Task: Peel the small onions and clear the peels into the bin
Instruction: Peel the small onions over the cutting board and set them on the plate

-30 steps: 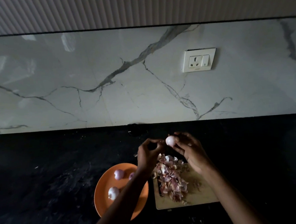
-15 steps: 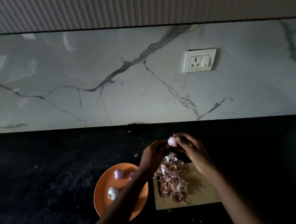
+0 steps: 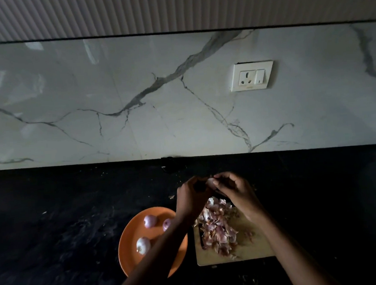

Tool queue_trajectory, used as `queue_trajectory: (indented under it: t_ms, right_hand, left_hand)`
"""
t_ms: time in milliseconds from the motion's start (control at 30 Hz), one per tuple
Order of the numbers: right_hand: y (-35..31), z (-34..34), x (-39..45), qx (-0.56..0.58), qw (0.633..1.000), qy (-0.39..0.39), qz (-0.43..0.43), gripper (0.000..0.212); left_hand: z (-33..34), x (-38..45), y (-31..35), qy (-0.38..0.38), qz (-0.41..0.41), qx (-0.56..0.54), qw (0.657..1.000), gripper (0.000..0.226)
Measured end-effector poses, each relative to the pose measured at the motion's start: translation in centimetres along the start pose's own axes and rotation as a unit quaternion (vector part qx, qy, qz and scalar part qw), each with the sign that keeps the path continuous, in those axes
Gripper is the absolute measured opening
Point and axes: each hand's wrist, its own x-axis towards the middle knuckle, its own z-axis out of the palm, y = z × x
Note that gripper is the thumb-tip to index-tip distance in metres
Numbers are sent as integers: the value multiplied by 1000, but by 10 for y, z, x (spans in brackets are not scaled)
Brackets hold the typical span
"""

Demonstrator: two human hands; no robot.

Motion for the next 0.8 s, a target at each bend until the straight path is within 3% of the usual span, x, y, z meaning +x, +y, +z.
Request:
queue_trajectory:
  t_ms: [67,267,400,567,800]
  right_hand:
    - [-2,1,0,5,1000,2,6,28]
    - [-2,-4,5,21,999,-25,30,25]
    - [-6,-8,6,108,991,-56,55,35]
    - [-9,-11,5,236,965,-73,89,29]
    - [-9,-15,5,230,967,-65,93,26]
  left_hand:
    - [-1,0,1,-7,3,10,1000,20]
    - [-5,1,-3,0,-9,-7,1000,15]
    - [-9,7,-6,22,-33,-20,999,14]
    - [-12,10,-18,36,-77,-67,994,9]
    - [-9,8,-19,-73,-64,-12,995,15]
